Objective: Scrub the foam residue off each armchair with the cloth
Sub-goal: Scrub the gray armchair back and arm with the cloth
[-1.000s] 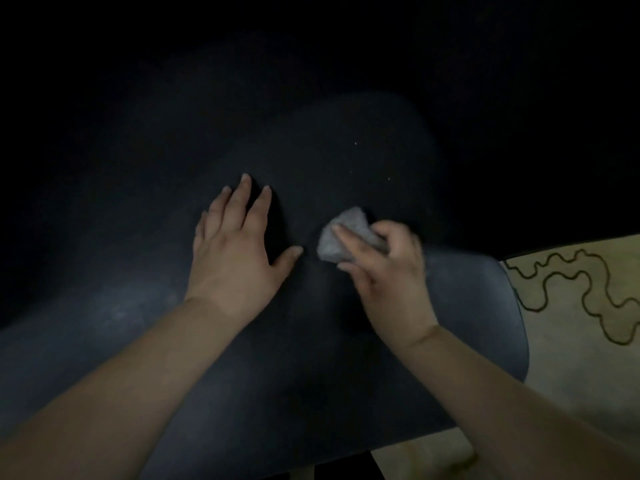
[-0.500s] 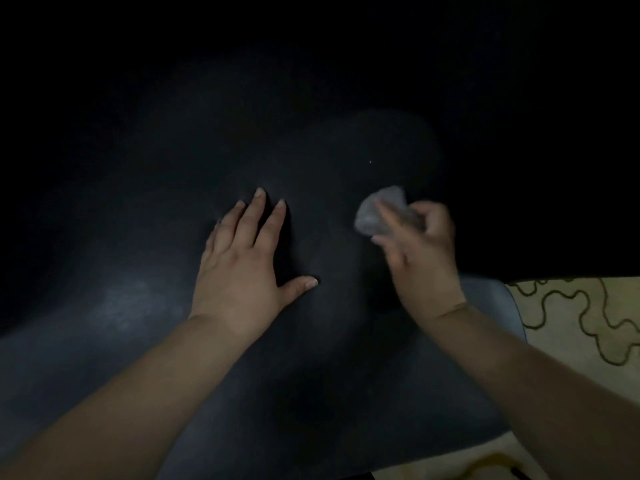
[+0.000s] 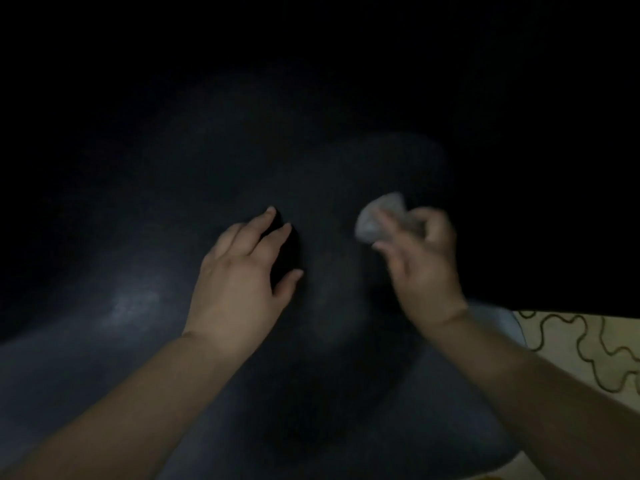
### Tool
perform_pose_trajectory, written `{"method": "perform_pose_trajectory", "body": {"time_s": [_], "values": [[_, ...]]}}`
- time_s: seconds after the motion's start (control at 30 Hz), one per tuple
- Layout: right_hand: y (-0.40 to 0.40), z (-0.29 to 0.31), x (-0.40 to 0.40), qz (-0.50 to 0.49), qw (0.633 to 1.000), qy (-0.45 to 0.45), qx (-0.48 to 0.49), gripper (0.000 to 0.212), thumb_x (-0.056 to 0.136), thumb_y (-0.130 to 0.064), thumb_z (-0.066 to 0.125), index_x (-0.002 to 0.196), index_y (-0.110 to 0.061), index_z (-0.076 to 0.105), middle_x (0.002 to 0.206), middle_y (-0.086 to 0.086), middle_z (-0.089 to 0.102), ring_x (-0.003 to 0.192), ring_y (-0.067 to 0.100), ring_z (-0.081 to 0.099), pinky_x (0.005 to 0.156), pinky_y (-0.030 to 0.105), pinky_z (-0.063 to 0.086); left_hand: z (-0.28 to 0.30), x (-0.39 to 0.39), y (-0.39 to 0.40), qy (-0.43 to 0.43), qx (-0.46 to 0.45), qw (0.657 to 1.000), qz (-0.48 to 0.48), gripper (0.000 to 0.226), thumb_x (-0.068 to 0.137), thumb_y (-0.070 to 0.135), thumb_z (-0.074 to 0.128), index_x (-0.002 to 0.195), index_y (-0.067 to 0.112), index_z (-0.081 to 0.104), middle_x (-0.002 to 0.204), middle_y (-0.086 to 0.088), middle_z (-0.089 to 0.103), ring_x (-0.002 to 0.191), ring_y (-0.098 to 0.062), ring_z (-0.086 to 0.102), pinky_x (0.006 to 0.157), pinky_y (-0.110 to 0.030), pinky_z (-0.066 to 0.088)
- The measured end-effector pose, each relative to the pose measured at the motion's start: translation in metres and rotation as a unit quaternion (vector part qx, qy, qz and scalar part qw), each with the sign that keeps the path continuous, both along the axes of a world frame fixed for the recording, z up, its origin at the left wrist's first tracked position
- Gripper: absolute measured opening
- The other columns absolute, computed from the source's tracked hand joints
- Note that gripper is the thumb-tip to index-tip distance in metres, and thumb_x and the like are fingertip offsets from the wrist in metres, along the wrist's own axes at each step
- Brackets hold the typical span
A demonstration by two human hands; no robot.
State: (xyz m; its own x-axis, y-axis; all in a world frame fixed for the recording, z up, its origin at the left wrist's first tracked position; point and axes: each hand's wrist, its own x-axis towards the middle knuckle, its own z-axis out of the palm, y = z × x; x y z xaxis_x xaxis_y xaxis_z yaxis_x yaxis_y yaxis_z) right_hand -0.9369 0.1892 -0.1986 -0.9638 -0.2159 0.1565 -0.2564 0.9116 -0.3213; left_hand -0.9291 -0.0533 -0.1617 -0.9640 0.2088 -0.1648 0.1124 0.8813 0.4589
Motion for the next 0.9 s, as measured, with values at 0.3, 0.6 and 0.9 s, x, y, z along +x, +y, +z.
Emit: {"method": "perform_pose_trajectory", "body": {"time_s": [0.3,0.6,0.9], "values": [[-0.102,-0.002,-0.045,-0.068,0.959,-0.039,-0.272,0.012,0.075,-0.036,0.074,0.082,-0.035,0.063,0.116,0.018,0.050,0.097,0.028,0.059,0.070,0.030,0.051,-0.002,0.003,-0.038,0.047,0.033,0.993,0.106,0.035,0.084,0.013,0.065,0.120,0.012,0.066,0.133,-0.005,0.052,0.119,-0.024,0.043,0.103,-0.031,0.033],[-0.059,-0.003,-0.079,-0.201,0.965,0.003,-0.169,0.012,0.090,-0.026,0.063,0.100,-0.019,0.060,0.105,0.001,0.044,0.093,-0.004,0.050,0.080,0.006,0.041,0.009,-0.009,-0.081,0.062,0.015,0.985,0.160,0.038,0.083,0.009,0.066,0.121,0.013,0.065,0.132,-0.006,0.052,0.119,-0.027,0.041,0.104,-0.034,0.031],[-0.193,-0.012,0.000,0.091,0.974,-0.064,-0.197,0.025,0.087,-0.065,0.048,0.100,-0.045,0.055,0.117,-0.010,0.049,0.110,0.010,0.048,0.096,0.032,0.043,0.009,0.001,-0.116,0.039,-0.005,0.971,0.236,0.051,0.084,0.009,0.063,0.134,0.009,0.052,0.135,-0.012,0.048,0.123,-0.034,0.043,0.105,-0.038,0.030]]}}
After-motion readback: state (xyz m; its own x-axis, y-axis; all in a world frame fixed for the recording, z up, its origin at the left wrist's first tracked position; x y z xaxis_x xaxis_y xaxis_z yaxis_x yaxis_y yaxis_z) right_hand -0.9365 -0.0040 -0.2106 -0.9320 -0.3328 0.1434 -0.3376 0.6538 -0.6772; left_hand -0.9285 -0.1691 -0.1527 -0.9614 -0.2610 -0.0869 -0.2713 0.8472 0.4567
